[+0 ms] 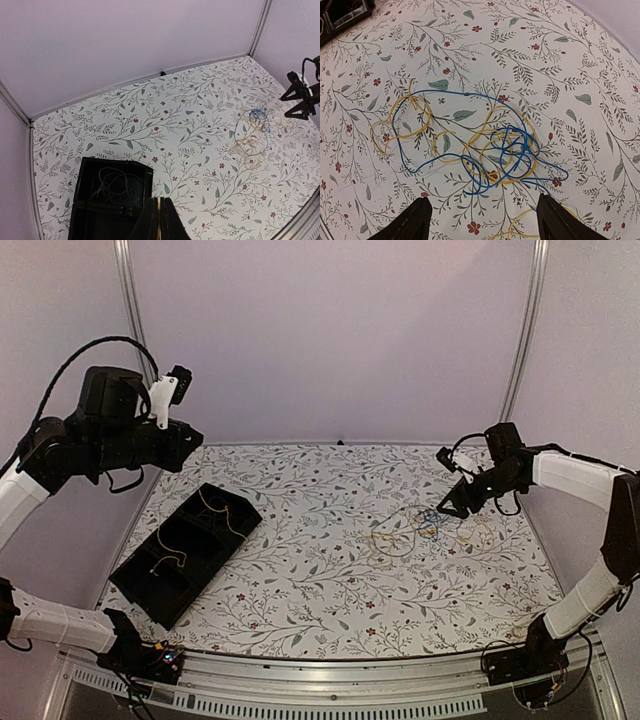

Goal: Untangle the cables

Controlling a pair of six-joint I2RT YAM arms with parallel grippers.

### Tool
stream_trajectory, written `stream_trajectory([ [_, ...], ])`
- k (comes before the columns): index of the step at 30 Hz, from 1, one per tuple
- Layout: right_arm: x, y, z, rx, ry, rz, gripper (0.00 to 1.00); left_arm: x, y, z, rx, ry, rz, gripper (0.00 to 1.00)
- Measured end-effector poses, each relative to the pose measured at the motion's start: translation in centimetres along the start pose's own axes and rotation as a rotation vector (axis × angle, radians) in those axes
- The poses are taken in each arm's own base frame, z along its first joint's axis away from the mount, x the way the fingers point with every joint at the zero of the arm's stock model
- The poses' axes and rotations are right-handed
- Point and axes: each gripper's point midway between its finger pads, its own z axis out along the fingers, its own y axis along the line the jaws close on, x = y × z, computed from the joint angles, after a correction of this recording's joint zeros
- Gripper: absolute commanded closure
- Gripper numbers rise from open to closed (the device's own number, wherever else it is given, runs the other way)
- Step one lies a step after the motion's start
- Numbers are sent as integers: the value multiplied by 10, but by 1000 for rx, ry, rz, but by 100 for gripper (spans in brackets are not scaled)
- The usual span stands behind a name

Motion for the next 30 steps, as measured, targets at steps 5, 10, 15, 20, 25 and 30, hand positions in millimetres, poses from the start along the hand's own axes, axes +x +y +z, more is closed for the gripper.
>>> stream_trajectory([
  [5,6,0,6,-9,15,1,24,-1,-4,2,34,0,16,100],
  [10,11,0,11,-17,31,3,24,-17,-15,2,86,-20,19,100],
  [15,14,0,14,-22,41,5,24,-37,-20,-7,122,-70,19,100],
  [20,16,0,17,-26,49,7,24,-40,-17,-4,113,-88,34,100],
  [25,16,0,17,-26,50,7,24,-3,1,24,39,5,64,100],
  [30,20,0,21,-32,61,10,24,33,37,37,-67,80,60,100],
])
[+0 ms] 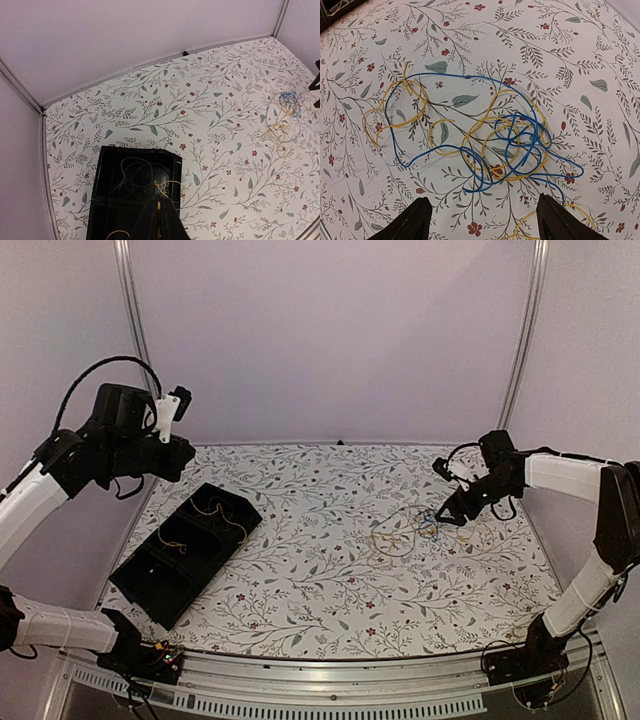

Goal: Untangle the cables

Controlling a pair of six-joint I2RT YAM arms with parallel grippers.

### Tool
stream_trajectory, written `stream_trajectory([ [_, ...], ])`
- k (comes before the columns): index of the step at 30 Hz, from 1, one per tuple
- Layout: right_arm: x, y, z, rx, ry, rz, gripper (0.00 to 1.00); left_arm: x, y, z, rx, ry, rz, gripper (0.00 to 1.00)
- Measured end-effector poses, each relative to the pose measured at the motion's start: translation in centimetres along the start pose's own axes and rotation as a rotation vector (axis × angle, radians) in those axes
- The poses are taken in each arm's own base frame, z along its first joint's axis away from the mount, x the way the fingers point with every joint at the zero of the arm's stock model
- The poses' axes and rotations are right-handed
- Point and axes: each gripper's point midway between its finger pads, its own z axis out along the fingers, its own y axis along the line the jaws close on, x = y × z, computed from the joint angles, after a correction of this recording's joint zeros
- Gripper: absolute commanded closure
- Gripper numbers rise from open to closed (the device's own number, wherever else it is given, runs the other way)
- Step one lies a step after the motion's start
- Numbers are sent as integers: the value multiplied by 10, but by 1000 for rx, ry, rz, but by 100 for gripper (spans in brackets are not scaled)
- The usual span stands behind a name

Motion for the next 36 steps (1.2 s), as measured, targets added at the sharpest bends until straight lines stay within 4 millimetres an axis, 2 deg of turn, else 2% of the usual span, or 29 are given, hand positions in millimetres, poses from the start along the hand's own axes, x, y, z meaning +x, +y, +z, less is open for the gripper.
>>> stream_trajectory([
  [6,5,-1,6,-4,19,8,24,21,39,-10,-91,0,-46,100],
  [13,7,-1,8,-8,27,11,24,37,56,-23,-131,-21,-70,100],
  [16,9,-1,10,-10,31,13,24,36,59,-36,-132,-79,-65,100],
  [23,12,-2,13,-10,44,15,24,17,55,-86,-107,-327,-40,100],
  [25,13,-2,14,-11,46,16,24,10,55,-94,-108,-369,-35,100],
  [36,14,-2,16,-14,52,18,23,18,54,-85,-104,-360,-20,100],
])
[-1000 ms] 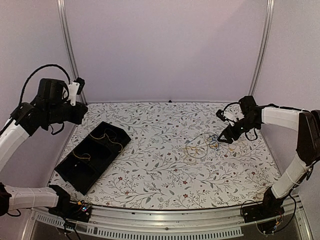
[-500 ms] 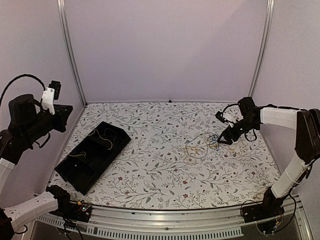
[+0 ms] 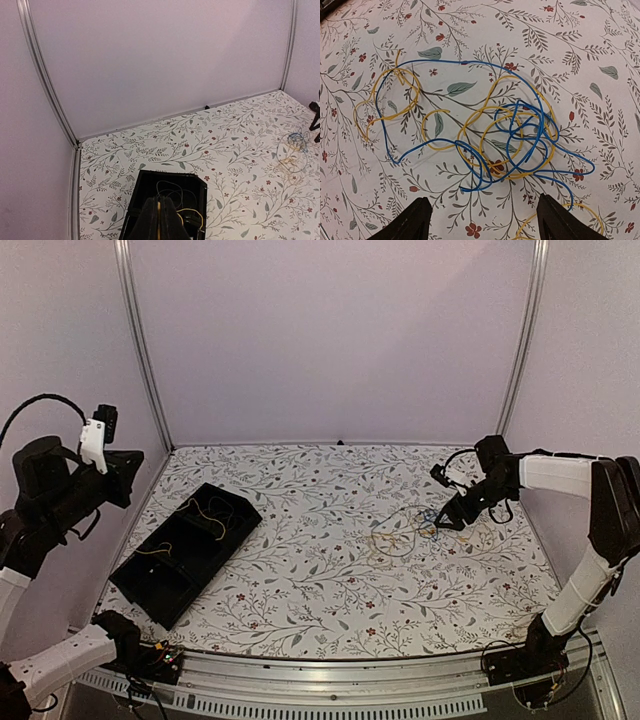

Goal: Untangle the cables

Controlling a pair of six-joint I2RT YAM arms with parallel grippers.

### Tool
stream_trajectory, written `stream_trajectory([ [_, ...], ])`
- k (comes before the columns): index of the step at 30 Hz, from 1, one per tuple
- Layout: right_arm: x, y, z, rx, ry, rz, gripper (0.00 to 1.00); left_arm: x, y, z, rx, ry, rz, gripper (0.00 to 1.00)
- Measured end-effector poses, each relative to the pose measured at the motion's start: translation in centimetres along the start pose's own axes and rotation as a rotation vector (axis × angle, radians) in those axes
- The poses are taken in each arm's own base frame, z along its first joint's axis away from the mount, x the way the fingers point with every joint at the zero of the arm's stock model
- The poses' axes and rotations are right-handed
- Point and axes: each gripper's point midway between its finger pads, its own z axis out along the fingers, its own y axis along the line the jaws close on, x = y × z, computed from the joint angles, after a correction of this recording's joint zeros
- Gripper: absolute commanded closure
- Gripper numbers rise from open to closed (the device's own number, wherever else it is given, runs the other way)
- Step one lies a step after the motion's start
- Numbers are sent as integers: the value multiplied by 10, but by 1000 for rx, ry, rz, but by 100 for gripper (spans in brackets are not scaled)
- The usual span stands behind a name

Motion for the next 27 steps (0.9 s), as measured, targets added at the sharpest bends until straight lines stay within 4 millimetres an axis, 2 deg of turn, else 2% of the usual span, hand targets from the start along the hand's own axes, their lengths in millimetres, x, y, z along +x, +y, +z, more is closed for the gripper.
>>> stream_trajectory([
  [14,4,0,5,-8,15,4,23,8,10,-11,-56,-6,7,100],
  [27,6,0,7,-13,22,4,23,29,24,-8,-142,89,-36,100],
])
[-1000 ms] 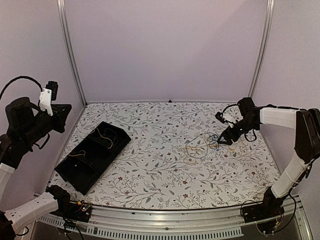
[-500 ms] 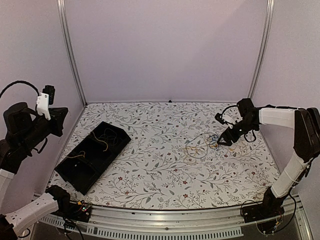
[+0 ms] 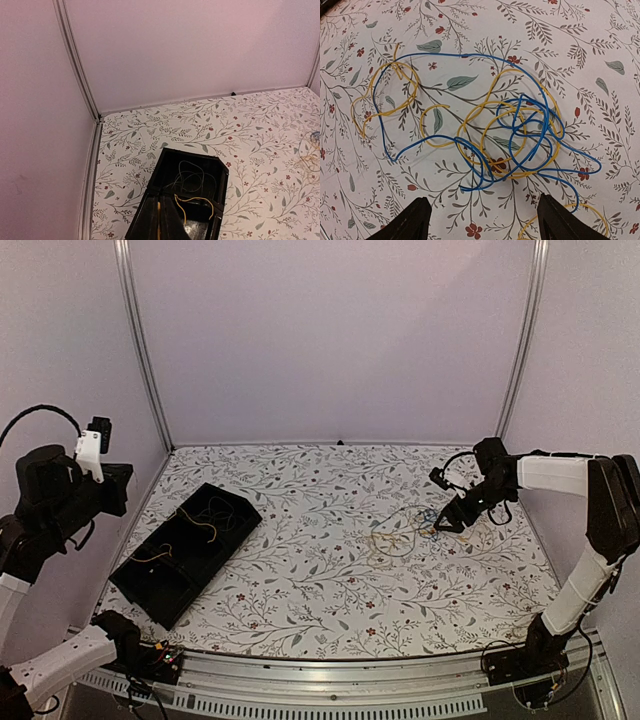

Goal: Untangle the cables

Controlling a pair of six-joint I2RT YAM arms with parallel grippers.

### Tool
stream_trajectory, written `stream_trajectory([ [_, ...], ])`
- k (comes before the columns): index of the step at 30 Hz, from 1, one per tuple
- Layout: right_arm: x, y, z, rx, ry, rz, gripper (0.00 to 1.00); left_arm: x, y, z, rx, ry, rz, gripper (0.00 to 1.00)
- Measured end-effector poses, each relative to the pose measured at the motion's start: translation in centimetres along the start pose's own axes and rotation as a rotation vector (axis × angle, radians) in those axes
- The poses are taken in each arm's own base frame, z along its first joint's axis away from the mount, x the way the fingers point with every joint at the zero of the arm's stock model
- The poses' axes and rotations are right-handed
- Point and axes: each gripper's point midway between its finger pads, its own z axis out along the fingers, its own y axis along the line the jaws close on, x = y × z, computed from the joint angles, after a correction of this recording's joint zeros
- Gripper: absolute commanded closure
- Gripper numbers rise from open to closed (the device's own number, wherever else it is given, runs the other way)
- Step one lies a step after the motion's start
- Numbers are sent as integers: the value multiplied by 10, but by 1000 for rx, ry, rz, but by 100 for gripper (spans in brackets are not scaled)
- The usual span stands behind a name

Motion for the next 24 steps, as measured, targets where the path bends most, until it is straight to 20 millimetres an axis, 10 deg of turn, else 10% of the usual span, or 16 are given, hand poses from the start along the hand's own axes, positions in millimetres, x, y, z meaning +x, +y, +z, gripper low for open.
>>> stream_trajectory([
  [14,6,1,5,-14,22,8,22,-8,6,-13,-13,36,-66,100],
  [24,8,2,5,-19,30,11,22,16,-3,13,-15,184,-94,100],
])
